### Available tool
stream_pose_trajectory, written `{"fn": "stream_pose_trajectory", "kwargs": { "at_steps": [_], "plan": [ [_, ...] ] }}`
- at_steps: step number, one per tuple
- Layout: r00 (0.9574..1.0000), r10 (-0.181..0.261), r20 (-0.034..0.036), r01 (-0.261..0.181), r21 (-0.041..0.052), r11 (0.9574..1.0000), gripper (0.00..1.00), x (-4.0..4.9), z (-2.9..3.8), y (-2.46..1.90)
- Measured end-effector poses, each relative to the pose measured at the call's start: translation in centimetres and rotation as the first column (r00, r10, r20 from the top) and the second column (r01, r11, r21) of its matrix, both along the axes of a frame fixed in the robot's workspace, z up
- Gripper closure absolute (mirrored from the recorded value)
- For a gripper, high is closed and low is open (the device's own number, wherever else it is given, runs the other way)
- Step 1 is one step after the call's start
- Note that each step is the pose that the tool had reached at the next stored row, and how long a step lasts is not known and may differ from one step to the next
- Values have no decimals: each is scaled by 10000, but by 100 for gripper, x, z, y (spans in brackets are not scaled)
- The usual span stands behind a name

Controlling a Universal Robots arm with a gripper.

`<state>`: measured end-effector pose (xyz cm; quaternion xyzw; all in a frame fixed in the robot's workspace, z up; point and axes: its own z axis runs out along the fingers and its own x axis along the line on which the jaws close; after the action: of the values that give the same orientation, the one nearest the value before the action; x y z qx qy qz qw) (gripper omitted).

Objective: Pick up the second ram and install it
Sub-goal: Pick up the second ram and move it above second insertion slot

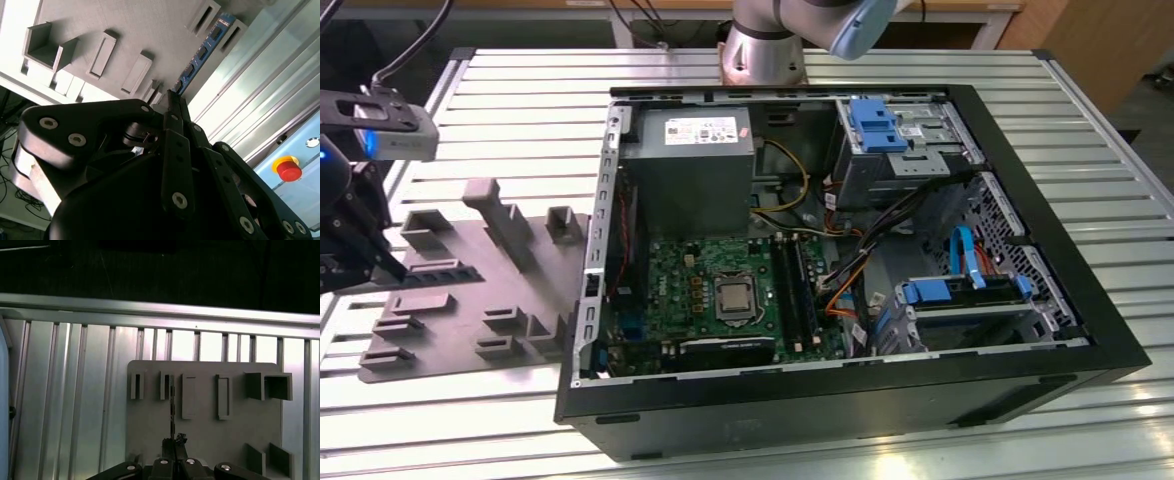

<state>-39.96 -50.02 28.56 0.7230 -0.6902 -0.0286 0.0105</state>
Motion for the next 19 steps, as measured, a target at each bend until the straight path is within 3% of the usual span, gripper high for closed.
{"fn": "stream_pose_trajectory", "kwargs": {
  "at_steps": [19],
  "plan": [
    [10000,0,1,0,43,10000,88,0,225,0]
  ]
}}
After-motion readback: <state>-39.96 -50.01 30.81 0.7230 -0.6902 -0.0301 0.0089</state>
